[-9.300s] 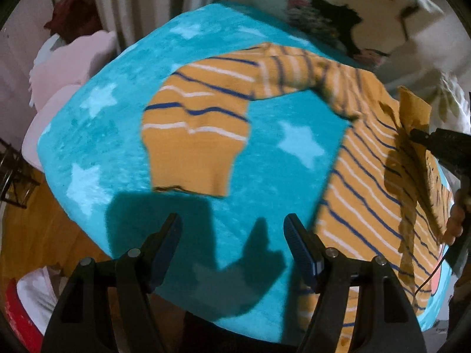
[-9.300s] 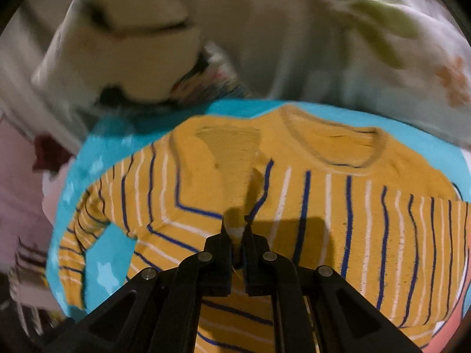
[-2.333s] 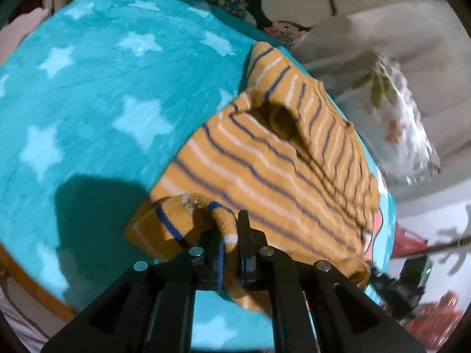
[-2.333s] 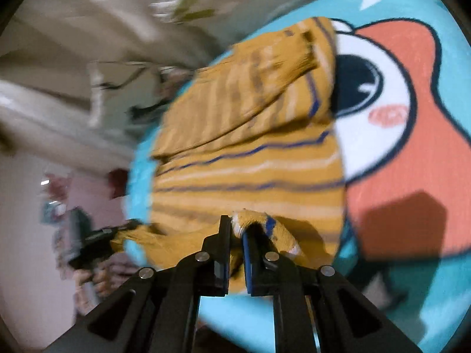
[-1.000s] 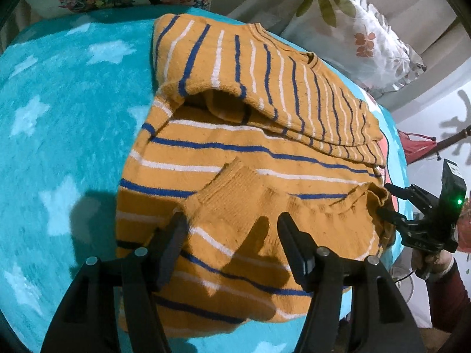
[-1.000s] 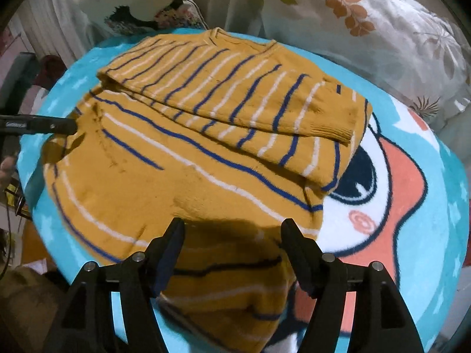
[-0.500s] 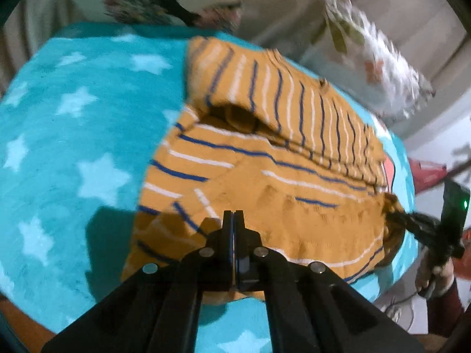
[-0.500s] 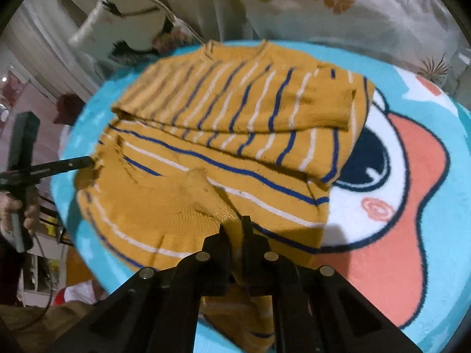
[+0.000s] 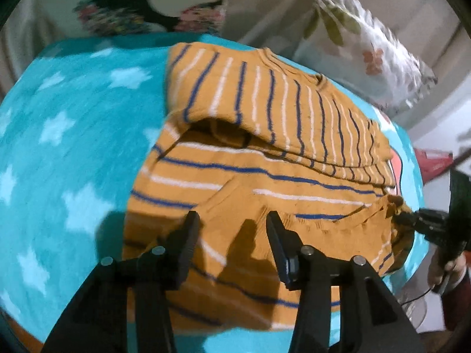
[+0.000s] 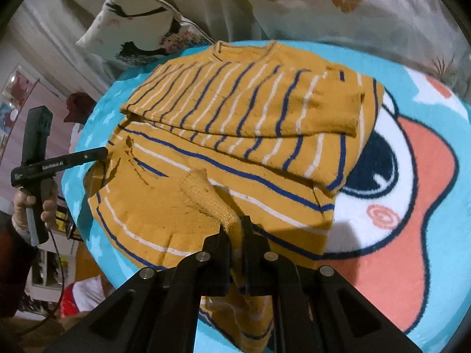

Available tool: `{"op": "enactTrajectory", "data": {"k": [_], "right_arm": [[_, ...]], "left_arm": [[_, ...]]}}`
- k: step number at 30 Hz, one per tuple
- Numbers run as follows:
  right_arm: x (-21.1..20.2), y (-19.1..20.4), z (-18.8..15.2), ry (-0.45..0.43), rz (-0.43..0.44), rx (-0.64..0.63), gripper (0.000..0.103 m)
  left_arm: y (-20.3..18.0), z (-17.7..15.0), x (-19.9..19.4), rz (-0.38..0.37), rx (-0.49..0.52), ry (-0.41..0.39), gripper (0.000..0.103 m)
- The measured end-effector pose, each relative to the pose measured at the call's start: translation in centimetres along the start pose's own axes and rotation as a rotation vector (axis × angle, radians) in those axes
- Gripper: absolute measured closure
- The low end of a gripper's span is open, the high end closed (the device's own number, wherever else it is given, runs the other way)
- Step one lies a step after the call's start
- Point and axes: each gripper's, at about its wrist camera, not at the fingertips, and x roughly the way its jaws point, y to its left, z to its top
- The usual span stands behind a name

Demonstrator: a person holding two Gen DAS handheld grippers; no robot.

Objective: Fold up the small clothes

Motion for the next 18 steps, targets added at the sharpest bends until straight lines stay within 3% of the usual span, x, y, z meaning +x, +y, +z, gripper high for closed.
{"op": "enactTrajectory", "data": {"k": [2,6,7,8,9,11,14,18], "right_arm": [[0.5,-0.3,0.0,0.019,-0.001,0.014,0.095],[1.5,-0.6,0.2,0.050,-0.032,0.047,0.095],[1.6,-0.6,0.3,0.054,-0.038,0.052,0.095],[1.6,-0.6,0.5,0.057,-0.045,0.052,0.095],[1.7,-0.5,0.6,0.059,-0.053,0.052,0.095],[1.3,-0.4,1.0,0.049,-0.063,0.058,0.095],[-0.3,0.1,1.5,0.008,-0.053,0.081,0.096],[-3.2,1.2,3.2,-0.075,-0.036,0.093,0.096]], "left_arm": [[-0.2,0.8,0.6,-0.014,0.054,0.003,0.046],[-0.4,1.8,2.8,-0.101,0.131,0.101,0.047],[-0.6,1.8,3.4,-0.118,0.150,0.139,0.054],[-1.0,1.5,3.9,-0.097,0.193,0.186,0.088],[-1.3,1.1,4.0,-0.081,0.225,0.208,0.095],[-1.6,0.6,2.8,-0.080,0.248,0.191,0.095],[-0.8,0.9,-0.6,-0.113,0.191,0.120,0.095],[1.0,3.8,-5.6,-0.135,0.104,-0.018,0.095]]}}
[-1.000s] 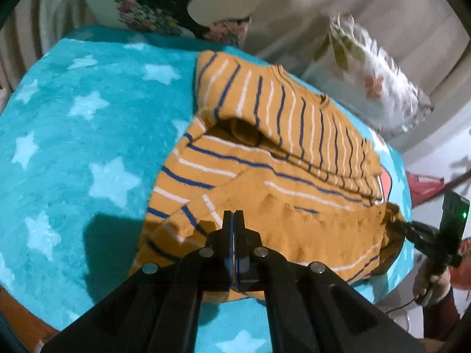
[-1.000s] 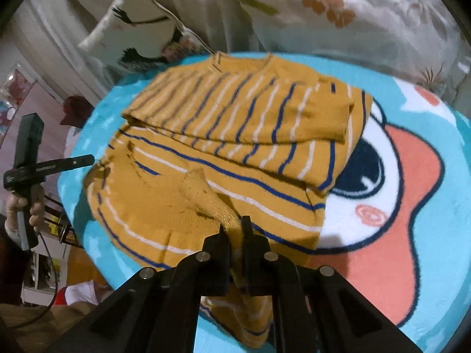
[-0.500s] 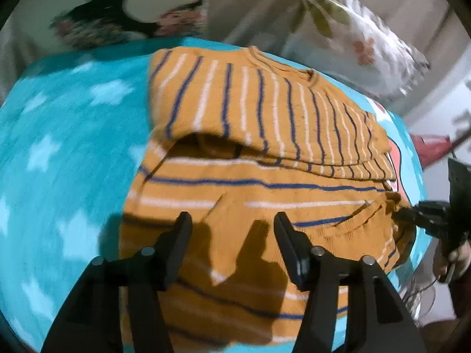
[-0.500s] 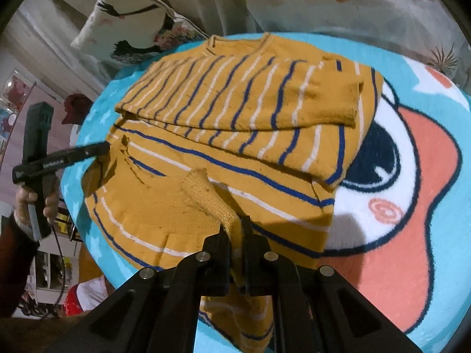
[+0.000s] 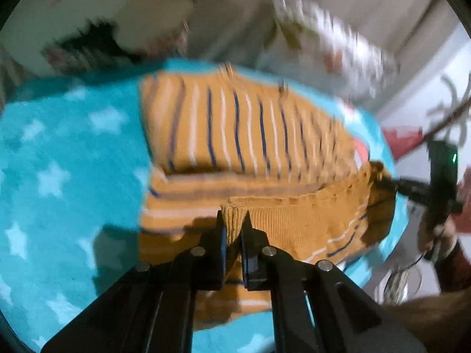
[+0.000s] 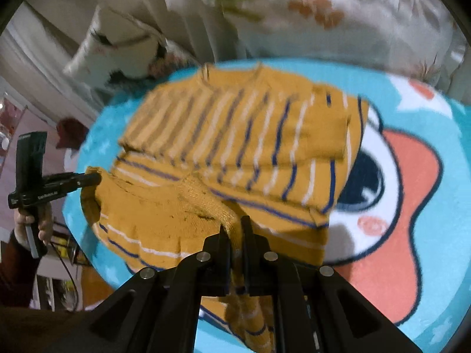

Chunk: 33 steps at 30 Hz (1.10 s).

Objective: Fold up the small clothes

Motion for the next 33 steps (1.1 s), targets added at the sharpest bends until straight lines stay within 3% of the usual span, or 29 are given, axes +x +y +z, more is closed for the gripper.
{"op": "enactTrajectory", "data": {"k": [5,11,16,22,33], "right_arm": [[-2.4,0.4,4.8,-0.121,0.035,0.018,0.096],[1.2,-1.3,10.4,-0.145,-0.034,0.083,0.096],[6.1,-4.2,11.8,-0.069,-0.140,0.168,0.096],[9.0,-5.3,12.4,-0.015,-0.199,0.195,0.096],[11.7,-6.7,12.0,0.017,-0.192,0.241,0.095]], "left_arm": [[0.5,5.9,-1.1,0.041,0.002,-0.094,0.095],[0.6,11.4,5.0,0.115,0.005,-0.090,0.095],[1.3,12.5,9.1,0.180,0.018,-0.037,0.095],[2.7,13.0,12.1,0.204,-0.007,0.004,0.095],[5.4,13.4,14.1,0.231,-0.133,0.008,0.082]]}}
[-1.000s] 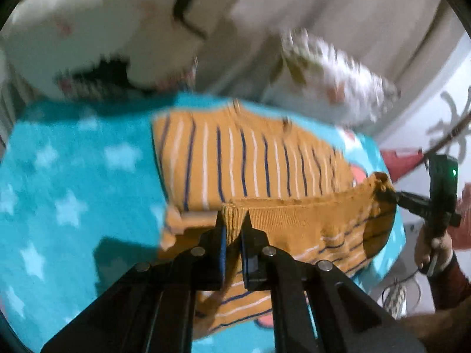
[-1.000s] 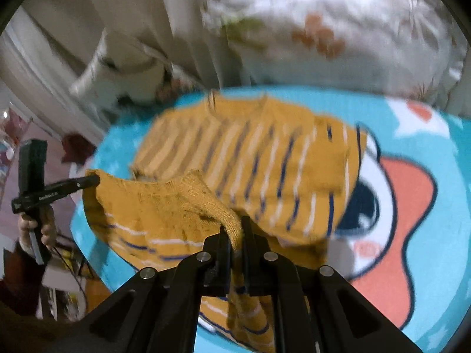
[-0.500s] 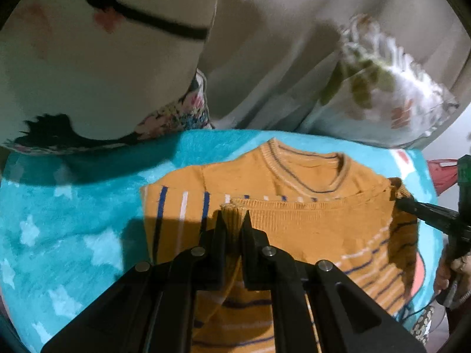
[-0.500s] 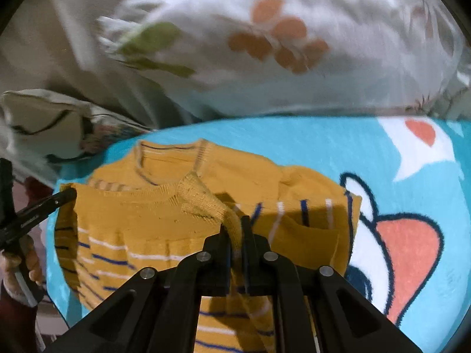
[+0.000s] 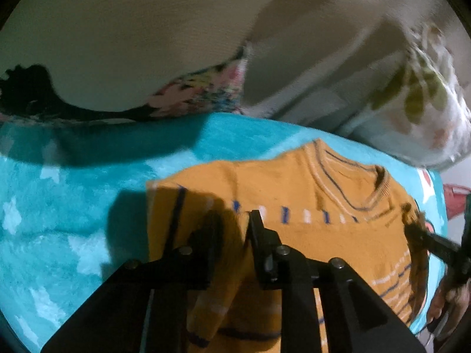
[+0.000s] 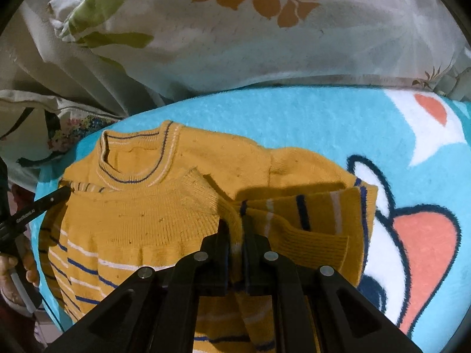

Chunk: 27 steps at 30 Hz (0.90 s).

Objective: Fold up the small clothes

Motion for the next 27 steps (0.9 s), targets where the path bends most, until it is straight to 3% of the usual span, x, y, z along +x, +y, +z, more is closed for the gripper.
{"op": "enactTrajectory", "data": {"k": [4,6,9,11,16,20,23,27], "right_arm": [[-0.1,-0.2,-0.1,-0.008,0.008,0.004,0.096],[-0.2,-0.3,0.0,-0.011,0.017,0.017,0.096],[-0.8,-1.0,-0.2,-0.025,0.037,0.052,0.096],[-1.2,-2.1,-0.3,-0.030,0.073,0.103,0.096],[-0.8,-5.7,-0.1,0.000,0.254,0.297,0.095],[-1.4,-7.1,0.2,-0.004,0.303,0.368,0.085],[-2.9,-8.8,0.2,-0.044,0.260,0.414,0.068],[-5.9,-10.0,-0.4,-0.080,0.229,0.363,0.059]], "left_arm": [[0.7,0.0,-0.2,-0.020,-0.036,0.001,0.080],[0.8,-0.4,-0.8,-0.017,-0.033,-0.009,0.068],[1.0,-1.2,-2.3,-0.020,-0.042,-0.026,0.063],[1.3,-1.8,-3.5,-0.029,-0.051,-0.034,0.062],[2.6,-3.7,-5.9,-0.026,-0.094,-0.052,0.061],[3.3,-5.7,-7.6,-0.009,-0.139,-0.057,0.061],[3.3,-7.6,-8.8,-0.008,-0.166,-0.058,0.061],[2.0,-10.1,-10.5,0.016,-0.154,-0.061,0.059]]}}
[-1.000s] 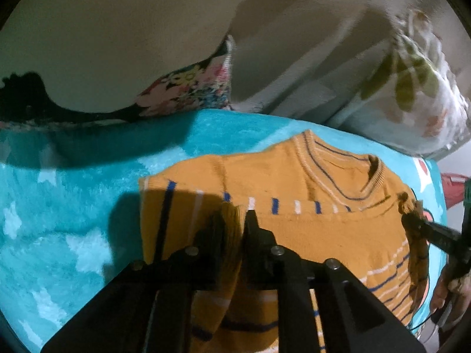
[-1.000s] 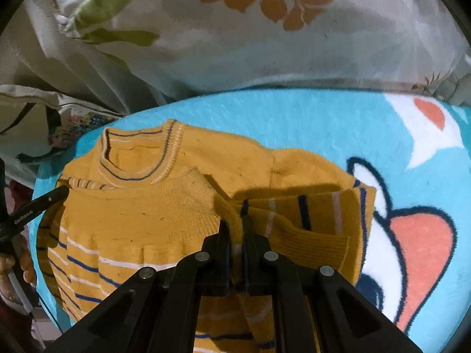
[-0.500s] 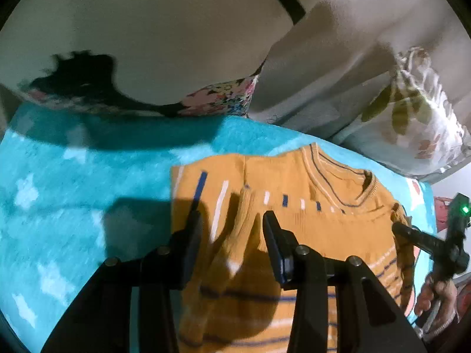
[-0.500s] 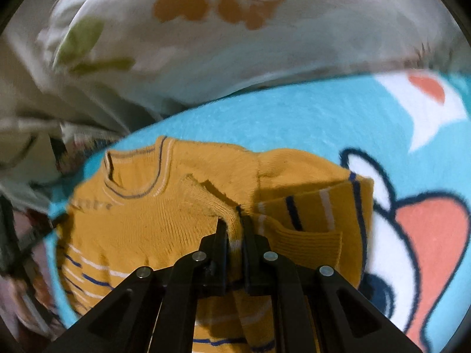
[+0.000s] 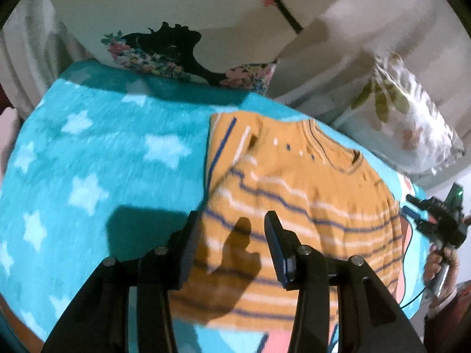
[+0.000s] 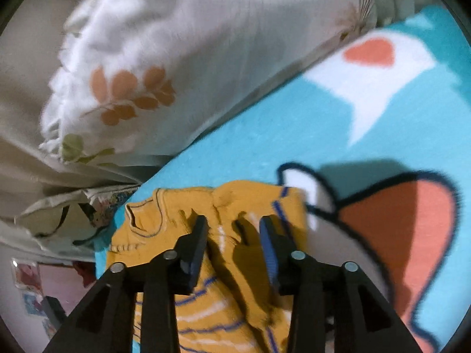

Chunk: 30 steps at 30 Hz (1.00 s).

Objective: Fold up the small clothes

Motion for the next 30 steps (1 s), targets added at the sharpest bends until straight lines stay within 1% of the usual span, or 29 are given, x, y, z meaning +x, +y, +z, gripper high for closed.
{"op": "enactTrajectory", "data": {"k": [3,4,6,7,9,10,12,15,16,19,22,25,27,28,30], "right_arm": [[-2.7,0.2,-1.2,-0.003,-0.021,-0.053,0.058],[-4.1,1.0,-1.9,-0.001,-0.025,-0.066,0.058],[-7.8,3.3,-3.1,-0.002,0.001,-0.105,0.056],[-10.8,5.4,-4.0,0.001,0.023,-0.123,0.056],[-14.9,8.3,-5.1,0.009,0.036,-0.137,0.037],[-18.3,10.9,-5.8,-0.004,0.026,-0.171,0.034],[-22.8,14.9,-6.8,-0.046,0.002,-0.249,0.026],[-28.1,20.0,-8.2,-0.082,-0.060,-0.359,0.019],[-29.5,21.3,-8.7,-0.089,-0.073,-0.392,0.019],[-32.3,24.1,-10.8,-0.114,-0.102,-0.492,0.018],[-33.6,25.2,-12.3,-0.102,-0.105,-0.543,0.018],[-34.4,25.2,-12.9,-0.097,-0.130,-0.577,0.018],[-34.5,24.9,-12.9,-0.103,-0.184,-0.597,0.018],[-34.5,24.6,-12.7,-0.094,-0.190,-0.593,0.018],[-34.4,23.8,-12.2,-0.102,-0.202,-0.558,0.018]], "left_arm": [[-1.5,-2.0,-1.6,0.015,0.031,-0.007,0.058],[-1.6,-2.6,-2.2,0.014,0.032,-0.009,0.057],[-2.0,-3.8,-3.3,-0.001,0.017,-0.012,0.052],[-2.0,-4.4,-3.7,-0.008,0.001,-0.007,0.052],[-2.0,-5.6,-4.3,-0.012,-0.022,0.005,0.052],[-2.0,-6.3,-4.6,-0.010,-0.029,0.017,0.052],[-2.1,-7.6,-4.7,0.011,-0.032,0.047,0.052],[-1.9,-9.3,-4.8,0.045,-0.041,0.105,0.052],[-1.7,-9.8,-4.8,0.050,-0.049,0.118,0.052],[-1.2,-10.5,-5.0,0.064,-0.088,0.140,0.052],[-1.2,-10.5,-5.4,0.068,-0.105,0.132,0.052],[-1.9,-10.4,-6.1,0.072,-0.097,0.106,0.052],[-2.1,-10.4,-6.5,0.072,-0.096,0.091,0.052],[-2.2,-10.4,-6.6,0.067,-0.102,0.082,0.052],[-2.2,-10.4,-6.8,0.061,-0.118,0.076,0.052]]}}
